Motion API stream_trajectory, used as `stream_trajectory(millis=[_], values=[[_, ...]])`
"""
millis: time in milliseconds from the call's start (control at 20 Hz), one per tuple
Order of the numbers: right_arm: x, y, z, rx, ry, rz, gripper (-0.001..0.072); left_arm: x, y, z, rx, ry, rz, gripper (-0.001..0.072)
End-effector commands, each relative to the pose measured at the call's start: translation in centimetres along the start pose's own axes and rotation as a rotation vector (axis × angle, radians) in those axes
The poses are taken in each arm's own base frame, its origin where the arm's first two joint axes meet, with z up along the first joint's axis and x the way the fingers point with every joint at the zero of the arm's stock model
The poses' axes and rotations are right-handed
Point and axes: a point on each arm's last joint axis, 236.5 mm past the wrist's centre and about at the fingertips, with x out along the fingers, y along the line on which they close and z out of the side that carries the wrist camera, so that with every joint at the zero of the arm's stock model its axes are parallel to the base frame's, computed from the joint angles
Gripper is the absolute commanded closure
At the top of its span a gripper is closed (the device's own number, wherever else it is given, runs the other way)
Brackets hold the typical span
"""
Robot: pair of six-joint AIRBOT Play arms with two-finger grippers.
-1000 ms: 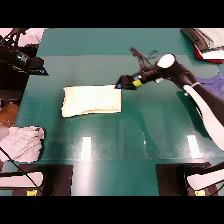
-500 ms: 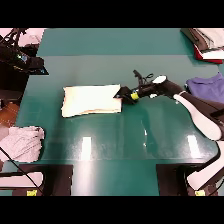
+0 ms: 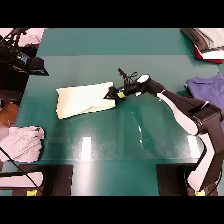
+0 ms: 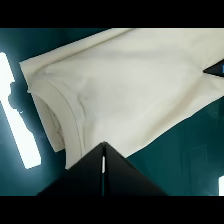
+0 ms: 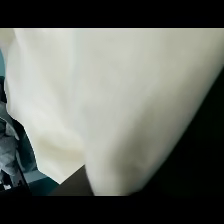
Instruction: Fold the shirts.
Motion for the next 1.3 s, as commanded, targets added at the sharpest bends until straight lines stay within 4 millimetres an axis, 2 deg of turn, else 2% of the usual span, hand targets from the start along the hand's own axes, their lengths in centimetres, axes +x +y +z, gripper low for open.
stream_trajectory(millis=[0,100,200,300,450,600,650,800,900,950,1050,1250], values=[[-2.3,1.2,1.9,-0.069,-0.048,-0.007,0.0696,0.0,-0.2,-0.2,0.003,0.010,-0.006,0.0674],[-7.1,0.8,3.7,-0.127,-0.116,-0.082,0.0697,0.0,-0.4,-0.2,0.003,0.008,-0.013,0.0675],[-13.9,-0.1,5.4,-0.132,-0.219,-0.148,0.0697,0.0,-0.4,-0.1,0.002,0.003,-0.013,0.0675],[-21.9,-2.5,6.1,-0.108,-0.337,-0.243,0.0697,0.1,-0.8,0.5,-0.009,-0.022,-0.031,0.0675],[-33.7,-7.2,5.0,-0.030,-0.507,-0.408,0.0697,0.9,-2.3,1.0,-0.029,-0.044,-0.105,0.0675],[-43.6,-9.9,3.6,0.041,-0.677,-0.505,0.0697,2.6,-4.0,0.5,-0.006,-0.025,-0.127,0.0674],[-46.1,-10.5,3.1,0.046,-0.720,-0.533,0.0697,3.1,-4.8,0.4,0.007,-0.019,-0.134,0.0675],[-51.8,-12.6,1.9,0.097,-0.833,-0.596,0.0697,3.9,-7.1,0.6,0.051,-0.019,-0.152,0.0674],[-54.2,-13.2,1.6,0.120,-0.893,-0.611,0.0697,4.3,-8.3,0.6,0.075,-0.019,-0.161,0.0674],[-55.4,-12.9,1.7,0.114,-0.921,-0.617,0.0697,4.4,-8.7,0.6,0.084,-0.020,-0.165,0.0674],[-57.7,-10.5,3.1,0.048,-0.981,-0.635,0.0697,4.5,-9.1,0.8,0.092,-0.029,-0.166,0.0674],[-62.3,-4.2,5.2,-0.106,-1.073,-0.677,0.0697,4.5,-9.2,0.8,0.095,-0.028,-0.167,0.0674]])
